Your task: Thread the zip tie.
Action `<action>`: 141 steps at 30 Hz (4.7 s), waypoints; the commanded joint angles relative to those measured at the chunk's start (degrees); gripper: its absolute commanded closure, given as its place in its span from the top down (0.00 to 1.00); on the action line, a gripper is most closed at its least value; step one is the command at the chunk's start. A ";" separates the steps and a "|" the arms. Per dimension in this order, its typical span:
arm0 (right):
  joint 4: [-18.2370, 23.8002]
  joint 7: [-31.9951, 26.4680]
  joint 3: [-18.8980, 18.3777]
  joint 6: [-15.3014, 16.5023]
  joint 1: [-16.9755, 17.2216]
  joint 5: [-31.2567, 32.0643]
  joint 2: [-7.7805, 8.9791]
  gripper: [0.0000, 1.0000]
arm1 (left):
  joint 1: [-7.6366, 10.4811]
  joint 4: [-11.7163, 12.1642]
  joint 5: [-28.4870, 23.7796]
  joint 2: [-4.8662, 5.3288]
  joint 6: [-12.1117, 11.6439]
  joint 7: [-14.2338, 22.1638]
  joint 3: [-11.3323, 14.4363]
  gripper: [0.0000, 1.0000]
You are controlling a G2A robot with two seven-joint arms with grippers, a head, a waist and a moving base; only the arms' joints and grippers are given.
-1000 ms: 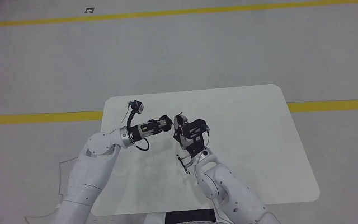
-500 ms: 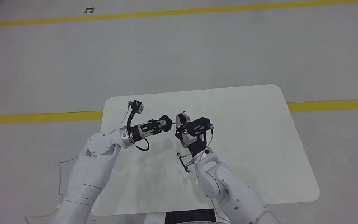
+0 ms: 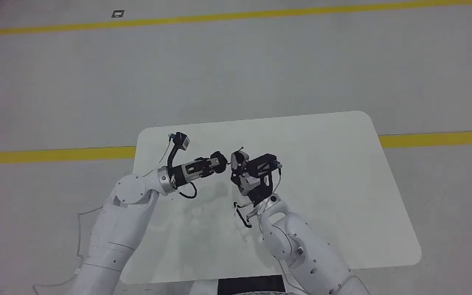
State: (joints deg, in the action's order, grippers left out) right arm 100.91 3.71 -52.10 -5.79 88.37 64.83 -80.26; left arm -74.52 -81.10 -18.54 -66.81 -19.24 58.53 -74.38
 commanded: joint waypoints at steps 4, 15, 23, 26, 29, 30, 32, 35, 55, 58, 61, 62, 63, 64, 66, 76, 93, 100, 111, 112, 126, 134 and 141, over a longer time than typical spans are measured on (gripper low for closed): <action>-0.40 -0.47 0.18 0.44 -0.11 -0.25 -0.10 0.00 | 0.00 0.00 0.00 0.00 0.00 0.00 0.00 0.00; -0.28 -0.47 0.15 0.39 -0.05 0.12 -0.27 0.00 | 0.00 0.00 0.00 0.00 0.00 0.00 0.00 0.00; 0.86 0.92 -0.35 0.33 0.72 0.95 -0.24 0.00 | 0.00 0.00 0.00 0.00 0.00 0.00 0.00 0.00; 0.74 0.29 -0.25 0.66 0.71 1.44 -0.23 0.00 | 0.00 0.00 0.00 0.00 0.00 0.00 0.00 0.00; 0.00 -0.67 0.16 0.80 0.33 1.36 -0.34 0.00 | 0.00 0.00 0.00 0.00 0.00 0.00 0.00 0.00; -0.24 -0.86 0.33 0.84 0.18 1.28 -0.39 0.00 | 0.00 0.00 0.00 0.00 0.00 0.00 0.00 0.00; -0.76 -1.12 0.63 0.83 -0.12 1.08 -0.51 0.00 | 0.00 0.00 0.00 0.00 0.00 0.00 0.00 0.00; -1.22 -1.30 0.83 0.73 -0.45 0.83 -0.64 0.00 | 0.00 0.00 0.00 0.00 0.00 0.00 0.00 0.00; -0.36 -0.32 -0.08 0.80 0.50 0.89 -0.71 0.45 | 0.00 0.00 0.00 0.00 0.00 0.00 0.00 0.00; -0.01 -0.35 -0.31 0.71 0.68 1.14 -0.68 0.42 | 0.00 0.00 0.00 0.00 0.00 0.00 0.00 0.00; 0.26 -0.34 -0.53 0.65 0.84 1.32 -0.66 0.39 | 0.00 0.00 0.00 0.00 0.00 0.00 0.00 0.00; 0.36 -0.31 -0.59 0.61 0.90 1.38 -0.66 0.38 | 0.00 0.00 0.00 0.00 0.00 0.00 0.00 0.00; 0.55 -0.21 -0.69 0.50 1.00 1.58 -0.64 0.37 | 0.00 0.00 0.00 0.00 0.00 0.00 0.00 0.00; 0.73 -0.13 -0.72 0.40 1.12 1.83 -0.63 0.37 | 0.00 0.00 0.00 0.00 0.00 0.00 0.00 0.00; 1.19 0.00 -0.75 0.17 1.36 2.59 -0.59 0.35 | 0.00 0.00 0.00 0.00 0.00 0.00 0.00 0.00; 3.19 0.01 -0.65 0.15 2.34 4.34 -0.48 0.14 | 0.00 0.00 0.00 0.00 0.00 0.00 0.00 0.00; 1.88 -0.53 -0.50 -0.90 1.77 5.64 -0.71 0.00 | 0.00 0.00 0.00 0.00 0.00 0.00 0.00 0.00; 1.52 -0.89 -0.34 -0.56 1.71 4.99 -0.82 0.00 | 0.00 0.00 0.00 0.00 0.00 0.00 0.00 0.00; 0.01 -1.22 0.24 -0.31 0.95 3.80 -1.16 0.00 | 0.00 0.00 0.00 0.00 0.00 0.00 0.00 0.00; -0.03 -1.23 0.27 -0.32 0.92 3.76 -1.18 0.00 | 0.00 0.00 0.00 0.00 0.00 0.00 0.00 0.00; 1.77 -0.36 -1.21 -0.11 2.48 4.24 -0.90 1.00 | 0.00 0.00 0.00 0.00 0.00 0.00 0.00 0.00; 3.10 -1.57 -5.93 8.02 6.04 0.50 0.42 1.00 | 0.00 0.00 0.00 0.00 0.00 0.00 0.00 0.00; 3.13 -3.63 -7.31 11.47 6.43 -1.23 0.83 1.00 | 0.00 0.00 0.00 0.00 0.00 0.00 0.00 0.00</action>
State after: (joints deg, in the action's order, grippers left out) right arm 104.05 0.07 -59.41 5.68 94.79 63.59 -79.43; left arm -74.52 -81.10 -18.54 -66.81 -19.24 58.53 -74.38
